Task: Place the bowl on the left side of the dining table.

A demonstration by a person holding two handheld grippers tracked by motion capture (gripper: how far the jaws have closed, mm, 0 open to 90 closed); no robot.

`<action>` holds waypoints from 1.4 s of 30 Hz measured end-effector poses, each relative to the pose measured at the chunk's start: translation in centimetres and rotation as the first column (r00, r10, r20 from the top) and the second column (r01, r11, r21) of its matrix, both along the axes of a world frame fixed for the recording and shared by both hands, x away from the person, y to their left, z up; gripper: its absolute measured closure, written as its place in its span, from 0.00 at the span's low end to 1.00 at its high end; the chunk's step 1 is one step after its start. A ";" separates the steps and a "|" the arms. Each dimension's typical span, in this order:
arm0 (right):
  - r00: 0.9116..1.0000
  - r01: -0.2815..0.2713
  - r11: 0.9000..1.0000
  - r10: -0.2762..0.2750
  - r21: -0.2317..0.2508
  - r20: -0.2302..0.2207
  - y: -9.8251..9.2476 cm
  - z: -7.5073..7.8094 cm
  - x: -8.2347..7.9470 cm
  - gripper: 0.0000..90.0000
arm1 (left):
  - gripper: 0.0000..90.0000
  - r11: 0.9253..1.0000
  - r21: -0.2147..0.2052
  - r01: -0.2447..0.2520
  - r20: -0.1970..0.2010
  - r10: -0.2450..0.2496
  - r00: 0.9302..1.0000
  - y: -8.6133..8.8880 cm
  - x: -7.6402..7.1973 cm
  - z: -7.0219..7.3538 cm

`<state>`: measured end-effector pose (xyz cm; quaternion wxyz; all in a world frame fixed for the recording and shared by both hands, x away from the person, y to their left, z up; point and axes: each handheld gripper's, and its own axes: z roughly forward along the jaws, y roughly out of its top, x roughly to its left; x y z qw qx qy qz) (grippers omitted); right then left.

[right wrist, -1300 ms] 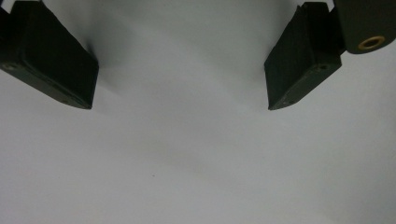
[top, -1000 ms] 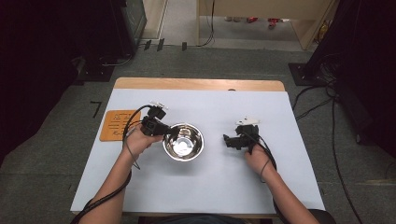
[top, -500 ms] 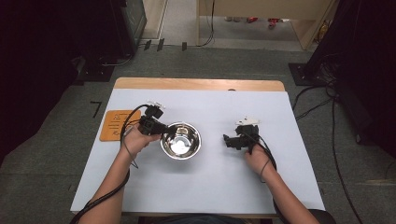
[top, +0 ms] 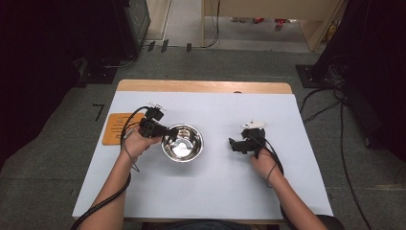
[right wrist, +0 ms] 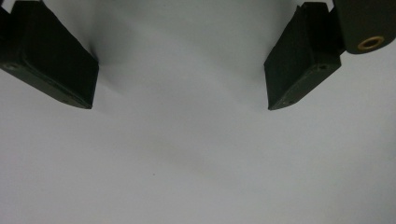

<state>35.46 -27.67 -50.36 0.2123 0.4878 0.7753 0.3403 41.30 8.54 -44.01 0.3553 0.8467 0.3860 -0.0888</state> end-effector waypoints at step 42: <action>1.000 -0.001 1.000 0.001 -0.011 0.010 0.1 0.0 -0.1 0.11 | 0.95 0.996 -0.004 -0.092 -0.027 0.092 0.995 4.1 0.8 -0.2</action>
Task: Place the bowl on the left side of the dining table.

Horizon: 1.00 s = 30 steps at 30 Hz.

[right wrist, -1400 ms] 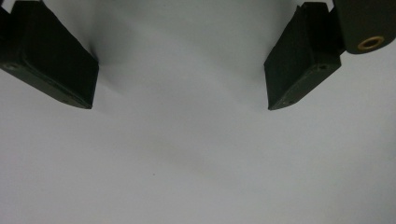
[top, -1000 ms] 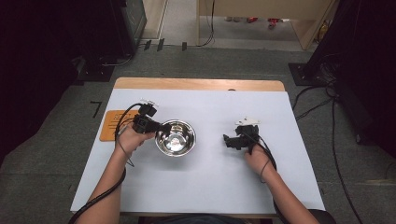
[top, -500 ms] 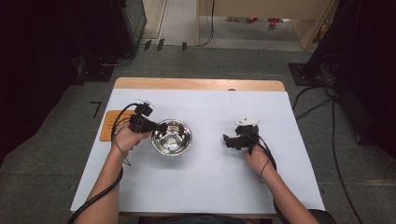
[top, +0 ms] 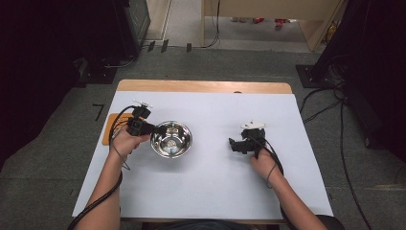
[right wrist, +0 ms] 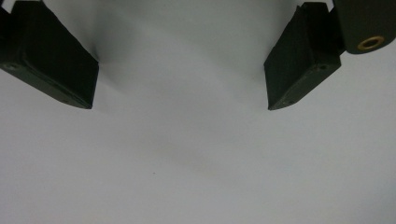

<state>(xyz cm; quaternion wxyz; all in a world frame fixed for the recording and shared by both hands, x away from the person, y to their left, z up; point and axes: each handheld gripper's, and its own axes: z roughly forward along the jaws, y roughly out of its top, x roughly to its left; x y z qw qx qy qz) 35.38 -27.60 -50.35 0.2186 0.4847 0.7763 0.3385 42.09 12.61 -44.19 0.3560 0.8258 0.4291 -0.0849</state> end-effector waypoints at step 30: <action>1.000 0.000 1.000 0.000 0.002 -0.002 0.0 0.0 0.0 0.11 | 0.95 0.996 -0.008 -0.092 -0.007 0.091 0.996 2.8 0.4 -0.1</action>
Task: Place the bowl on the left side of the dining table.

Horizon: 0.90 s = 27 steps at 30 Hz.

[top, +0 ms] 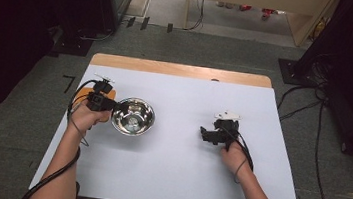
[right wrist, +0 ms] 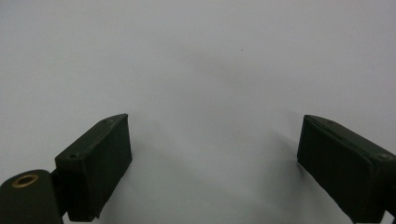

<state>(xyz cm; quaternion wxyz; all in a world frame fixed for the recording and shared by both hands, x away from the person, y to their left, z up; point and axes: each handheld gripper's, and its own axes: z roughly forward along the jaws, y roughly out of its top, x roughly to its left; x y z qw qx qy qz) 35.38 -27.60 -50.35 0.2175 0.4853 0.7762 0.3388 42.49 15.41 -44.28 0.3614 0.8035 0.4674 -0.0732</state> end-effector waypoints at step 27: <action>1.000 0.001 1.000 -0.001 0.005 -0.004 0.0 0.0 0.0 0.11 | 0.95 0.997 0.005 -0.075 -0.008 0.075 0.997 2.5 0.4 -0.2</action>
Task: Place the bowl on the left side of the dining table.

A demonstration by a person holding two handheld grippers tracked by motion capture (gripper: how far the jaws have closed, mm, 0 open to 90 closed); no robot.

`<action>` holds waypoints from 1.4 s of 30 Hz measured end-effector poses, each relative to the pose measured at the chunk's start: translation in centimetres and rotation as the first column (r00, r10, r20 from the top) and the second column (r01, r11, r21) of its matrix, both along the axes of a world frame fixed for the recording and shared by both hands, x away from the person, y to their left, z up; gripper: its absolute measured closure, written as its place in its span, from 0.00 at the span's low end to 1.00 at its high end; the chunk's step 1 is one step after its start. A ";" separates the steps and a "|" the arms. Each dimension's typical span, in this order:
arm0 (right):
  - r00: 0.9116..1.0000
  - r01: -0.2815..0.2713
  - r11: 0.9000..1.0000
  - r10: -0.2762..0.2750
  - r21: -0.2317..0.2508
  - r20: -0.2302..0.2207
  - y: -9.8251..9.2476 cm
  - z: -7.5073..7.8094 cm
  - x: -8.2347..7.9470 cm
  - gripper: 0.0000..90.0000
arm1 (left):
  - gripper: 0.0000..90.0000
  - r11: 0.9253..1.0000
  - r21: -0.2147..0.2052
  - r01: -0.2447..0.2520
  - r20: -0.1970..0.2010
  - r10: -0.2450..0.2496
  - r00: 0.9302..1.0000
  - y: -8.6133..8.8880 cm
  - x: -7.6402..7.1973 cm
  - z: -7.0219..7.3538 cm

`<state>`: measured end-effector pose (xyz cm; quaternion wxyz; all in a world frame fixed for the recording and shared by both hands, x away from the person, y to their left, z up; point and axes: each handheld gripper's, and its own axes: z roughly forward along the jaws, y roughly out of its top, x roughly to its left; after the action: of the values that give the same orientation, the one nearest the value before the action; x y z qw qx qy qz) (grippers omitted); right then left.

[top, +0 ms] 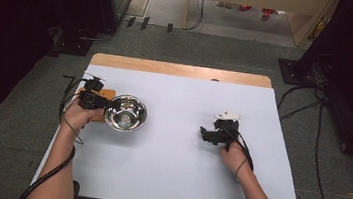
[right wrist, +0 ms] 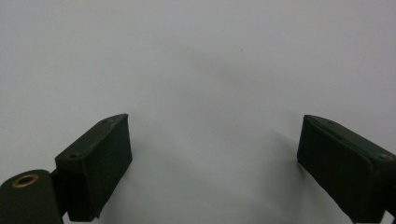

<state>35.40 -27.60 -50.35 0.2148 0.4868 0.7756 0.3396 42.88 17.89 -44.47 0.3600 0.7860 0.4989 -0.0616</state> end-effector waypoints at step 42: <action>1.000 -0.001 1.000 0.001 0.001 0.000 0.0 0.0 0.0 0.11 | 0.95 0.990 -0.022 -0.139 0.009 0.139 0.990 4.3 0.2 0.2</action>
<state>35.40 -27.61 -50.35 0.2147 0.4865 0.7756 0.3400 43.10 22.21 -44.31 0.3744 0.7456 0.5500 -0.0377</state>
